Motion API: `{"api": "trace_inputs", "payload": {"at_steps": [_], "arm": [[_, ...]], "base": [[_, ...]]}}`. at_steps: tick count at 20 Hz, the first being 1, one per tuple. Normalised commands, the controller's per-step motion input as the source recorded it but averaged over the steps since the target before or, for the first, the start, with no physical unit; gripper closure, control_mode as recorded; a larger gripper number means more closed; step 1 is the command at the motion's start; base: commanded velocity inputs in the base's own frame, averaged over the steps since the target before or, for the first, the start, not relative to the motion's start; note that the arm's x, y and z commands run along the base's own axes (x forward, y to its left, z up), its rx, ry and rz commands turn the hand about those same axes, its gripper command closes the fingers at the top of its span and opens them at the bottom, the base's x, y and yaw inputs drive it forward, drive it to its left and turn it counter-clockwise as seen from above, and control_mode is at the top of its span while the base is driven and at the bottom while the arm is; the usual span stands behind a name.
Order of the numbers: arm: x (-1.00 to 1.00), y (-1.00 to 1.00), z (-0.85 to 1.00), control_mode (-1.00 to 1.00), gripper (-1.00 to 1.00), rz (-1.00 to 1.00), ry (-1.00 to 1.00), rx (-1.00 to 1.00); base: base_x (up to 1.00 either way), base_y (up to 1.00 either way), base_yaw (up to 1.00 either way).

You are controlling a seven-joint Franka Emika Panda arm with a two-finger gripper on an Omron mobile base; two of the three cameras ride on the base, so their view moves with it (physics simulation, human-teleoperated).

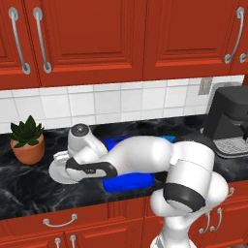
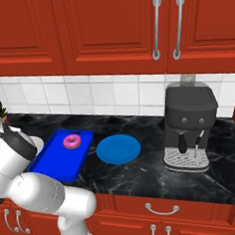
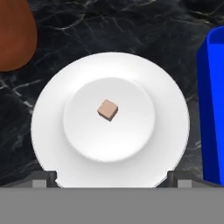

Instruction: Move the dessert items from the plates to the tray.

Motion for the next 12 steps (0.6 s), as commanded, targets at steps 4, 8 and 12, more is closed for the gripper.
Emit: {"api": "trace_inputs", "payload": {"at_steps": [4, 8, 12], "arm": [[0.25, 0.0, -0.18, -1.0, -1.0, -0.05, 0.0, 0.0], [0.28, 0.0, -0.1, -1.0, -1.0, -0.06, 0.01, 0.0], [0.26, 0.08, -0.06, -1.0, -1.0, -0.06, 0.02, 0.0]], "base": [[0.0, 0.0, 0.0], [0.0, 0.0, 0.0], [0.0, 0.0, 0.0]]}}
